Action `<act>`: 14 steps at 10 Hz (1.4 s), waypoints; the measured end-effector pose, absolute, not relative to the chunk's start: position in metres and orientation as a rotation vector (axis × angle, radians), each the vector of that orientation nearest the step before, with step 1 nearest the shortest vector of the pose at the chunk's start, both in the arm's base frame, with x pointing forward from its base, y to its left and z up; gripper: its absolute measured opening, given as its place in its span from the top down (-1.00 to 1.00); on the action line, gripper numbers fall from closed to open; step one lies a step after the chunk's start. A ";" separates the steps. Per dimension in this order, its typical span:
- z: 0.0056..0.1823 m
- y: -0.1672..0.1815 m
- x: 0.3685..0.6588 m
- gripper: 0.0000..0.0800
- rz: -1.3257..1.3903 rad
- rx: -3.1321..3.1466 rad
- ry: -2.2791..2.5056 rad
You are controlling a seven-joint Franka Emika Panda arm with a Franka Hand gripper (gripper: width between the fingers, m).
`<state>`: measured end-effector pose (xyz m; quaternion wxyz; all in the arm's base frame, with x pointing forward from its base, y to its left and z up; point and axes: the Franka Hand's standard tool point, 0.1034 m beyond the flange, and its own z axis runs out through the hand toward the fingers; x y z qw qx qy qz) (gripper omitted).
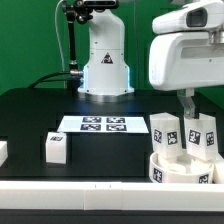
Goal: Assemble stool
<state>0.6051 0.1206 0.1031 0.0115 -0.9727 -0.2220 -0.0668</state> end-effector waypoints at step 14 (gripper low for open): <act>0.090 0.115 0.602 0.17 -0.168 -3.079 -0.441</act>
Offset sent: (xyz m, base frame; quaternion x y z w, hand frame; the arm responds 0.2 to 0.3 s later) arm -0.0022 0.0091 -0.0084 -0.0005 0.0106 0.0019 0.9999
